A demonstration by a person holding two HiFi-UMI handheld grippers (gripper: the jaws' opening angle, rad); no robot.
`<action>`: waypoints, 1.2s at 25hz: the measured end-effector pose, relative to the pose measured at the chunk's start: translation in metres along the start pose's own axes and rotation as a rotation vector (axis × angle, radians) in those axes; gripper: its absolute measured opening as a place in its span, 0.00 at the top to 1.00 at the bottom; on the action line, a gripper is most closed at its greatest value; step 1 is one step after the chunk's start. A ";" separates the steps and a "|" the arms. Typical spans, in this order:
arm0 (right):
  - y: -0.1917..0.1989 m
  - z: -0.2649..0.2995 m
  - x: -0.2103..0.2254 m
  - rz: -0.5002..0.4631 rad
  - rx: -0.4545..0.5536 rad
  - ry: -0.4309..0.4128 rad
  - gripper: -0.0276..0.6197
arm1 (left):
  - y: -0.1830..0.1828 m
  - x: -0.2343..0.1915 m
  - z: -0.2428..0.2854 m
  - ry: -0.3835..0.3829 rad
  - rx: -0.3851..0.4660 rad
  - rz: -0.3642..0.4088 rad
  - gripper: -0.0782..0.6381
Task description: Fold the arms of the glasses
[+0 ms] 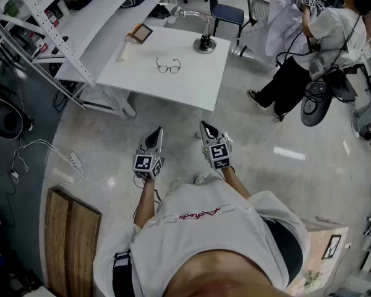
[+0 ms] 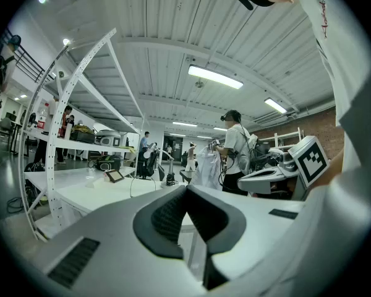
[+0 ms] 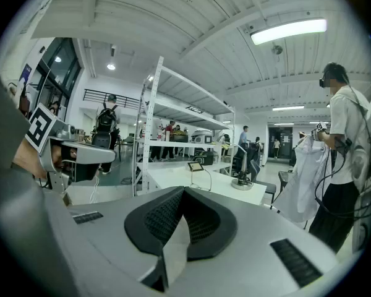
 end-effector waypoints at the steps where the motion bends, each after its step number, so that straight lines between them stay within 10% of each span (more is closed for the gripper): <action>1: -0.001 0.001 0.000 -0.001 0.000 -0.001 0.93 | -0.003 0.000 0.001 0.001 0.002 0.001 0.86; 30: 0.003 0.001 -0.051 0.018 -0.036 0.023 0.94 | 0.004 -0.026 -0.028 0.068 -0.002 -0.012 0.86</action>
Point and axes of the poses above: the fingertips, and each gripper's own axes: z forward along the fingers, x to its right, y out of its underside, the point moved 5 cm from there along -z, backward along the fingers, and after that the axes turned 5 degrees about y, right-handed, at the moved point
